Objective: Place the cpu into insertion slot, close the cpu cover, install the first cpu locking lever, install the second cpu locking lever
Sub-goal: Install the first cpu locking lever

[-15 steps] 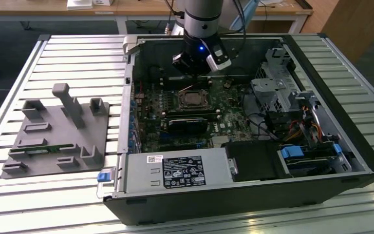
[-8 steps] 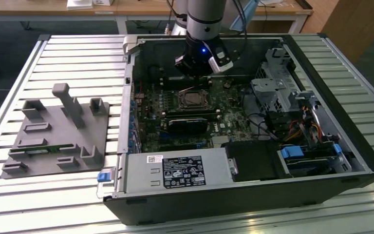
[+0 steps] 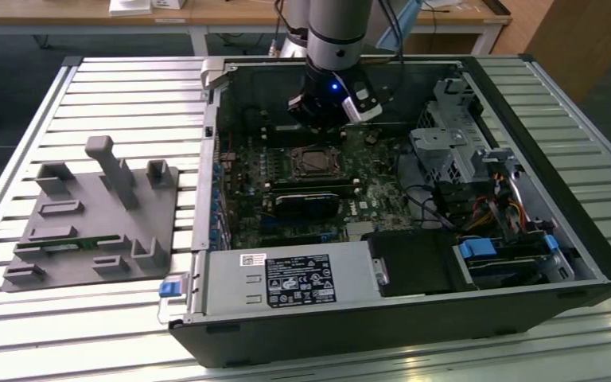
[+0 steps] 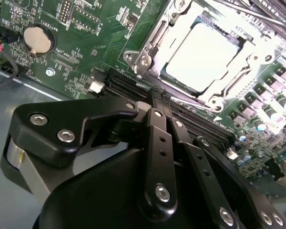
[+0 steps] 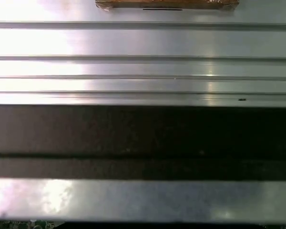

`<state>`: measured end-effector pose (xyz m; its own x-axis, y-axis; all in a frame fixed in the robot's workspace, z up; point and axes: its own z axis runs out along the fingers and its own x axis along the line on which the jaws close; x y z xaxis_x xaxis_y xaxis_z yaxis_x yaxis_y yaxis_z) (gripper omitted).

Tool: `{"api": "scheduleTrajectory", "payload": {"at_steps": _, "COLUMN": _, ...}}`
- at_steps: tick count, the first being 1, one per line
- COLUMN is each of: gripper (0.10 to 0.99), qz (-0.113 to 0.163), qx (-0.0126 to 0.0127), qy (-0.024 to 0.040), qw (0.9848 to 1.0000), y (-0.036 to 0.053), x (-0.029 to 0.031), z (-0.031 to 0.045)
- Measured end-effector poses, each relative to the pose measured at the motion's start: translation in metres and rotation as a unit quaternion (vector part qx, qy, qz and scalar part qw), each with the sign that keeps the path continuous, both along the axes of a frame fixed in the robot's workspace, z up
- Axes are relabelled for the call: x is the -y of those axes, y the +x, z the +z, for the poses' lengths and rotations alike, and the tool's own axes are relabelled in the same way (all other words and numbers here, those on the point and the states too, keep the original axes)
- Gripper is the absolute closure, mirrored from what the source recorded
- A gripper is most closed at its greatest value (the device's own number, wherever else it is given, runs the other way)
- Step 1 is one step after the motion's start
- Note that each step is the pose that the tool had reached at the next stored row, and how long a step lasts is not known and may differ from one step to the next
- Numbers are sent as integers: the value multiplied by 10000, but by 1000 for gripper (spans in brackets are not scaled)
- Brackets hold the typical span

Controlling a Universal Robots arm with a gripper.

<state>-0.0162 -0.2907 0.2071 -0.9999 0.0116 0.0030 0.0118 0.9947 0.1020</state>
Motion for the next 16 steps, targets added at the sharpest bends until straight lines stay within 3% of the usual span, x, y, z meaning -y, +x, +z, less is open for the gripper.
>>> {"api": "scheduleTrajectory", "payload": {"at_steps": 9, "gripper": 980, "qz": 0, "qx": -20, "qy": -181, "qw": 9998, "y": 20, "x": -11, "z": -64}}
{"api": "scheduleTrajectory", "payload": {"at_steps": 16, "gripper": 980, "qz": 1, "qx": -35, "qy": -217, "qw": 9998, "y": 31, "x": -22, "z": -105}}
